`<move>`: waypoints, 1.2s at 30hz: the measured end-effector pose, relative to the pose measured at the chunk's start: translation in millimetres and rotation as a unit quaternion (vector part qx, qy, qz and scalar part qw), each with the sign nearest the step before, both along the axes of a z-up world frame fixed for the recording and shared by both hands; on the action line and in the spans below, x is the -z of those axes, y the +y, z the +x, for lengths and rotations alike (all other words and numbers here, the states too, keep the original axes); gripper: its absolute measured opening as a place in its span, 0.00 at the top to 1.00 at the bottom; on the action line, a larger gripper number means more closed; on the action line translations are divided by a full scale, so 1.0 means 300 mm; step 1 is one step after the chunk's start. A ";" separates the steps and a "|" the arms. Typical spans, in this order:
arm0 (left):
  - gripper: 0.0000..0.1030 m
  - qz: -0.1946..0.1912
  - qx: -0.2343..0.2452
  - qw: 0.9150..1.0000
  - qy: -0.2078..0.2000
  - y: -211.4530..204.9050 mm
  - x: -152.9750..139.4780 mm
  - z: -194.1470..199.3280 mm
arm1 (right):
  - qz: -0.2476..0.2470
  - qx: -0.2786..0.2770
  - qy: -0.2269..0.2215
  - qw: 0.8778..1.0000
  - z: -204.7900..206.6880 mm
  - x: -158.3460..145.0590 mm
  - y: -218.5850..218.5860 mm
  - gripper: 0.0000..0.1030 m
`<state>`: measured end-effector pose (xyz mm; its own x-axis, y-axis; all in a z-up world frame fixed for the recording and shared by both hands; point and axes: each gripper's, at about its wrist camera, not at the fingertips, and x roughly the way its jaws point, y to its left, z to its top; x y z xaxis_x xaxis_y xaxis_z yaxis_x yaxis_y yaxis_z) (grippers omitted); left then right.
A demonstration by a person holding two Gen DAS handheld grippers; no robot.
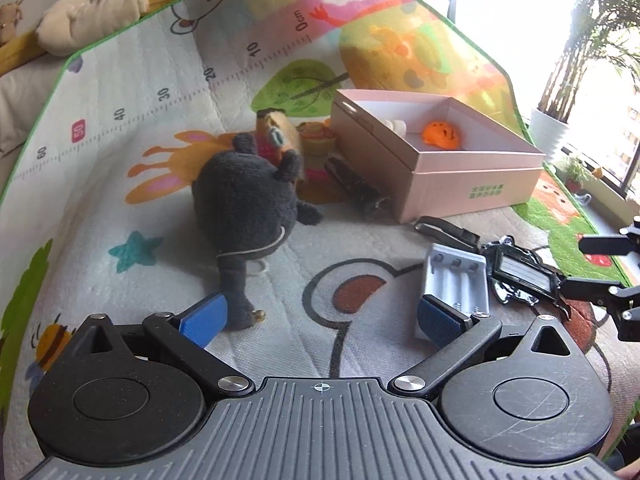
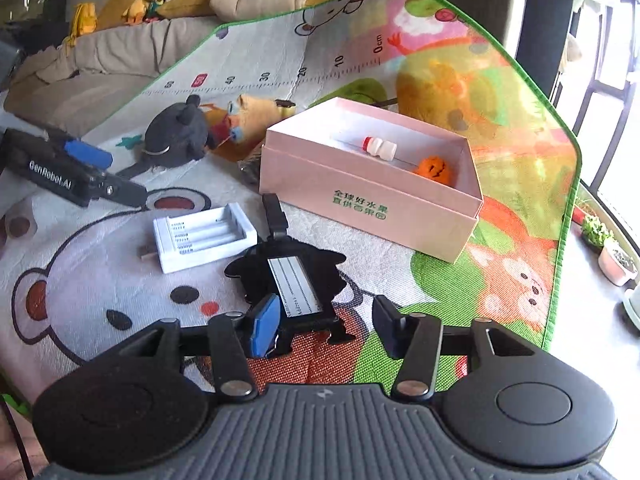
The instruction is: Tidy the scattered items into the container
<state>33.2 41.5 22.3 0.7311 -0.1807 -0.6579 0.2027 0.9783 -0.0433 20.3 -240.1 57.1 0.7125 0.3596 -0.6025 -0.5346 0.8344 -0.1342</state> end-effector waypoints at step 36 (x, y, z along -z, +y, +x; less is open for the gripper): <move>0.31 0.061 0.142 0.988 0.018 -0.281 0.044 -0.002 | 0.095 0.081 0.035 0.992 0.112 0.106 -0.066 0.27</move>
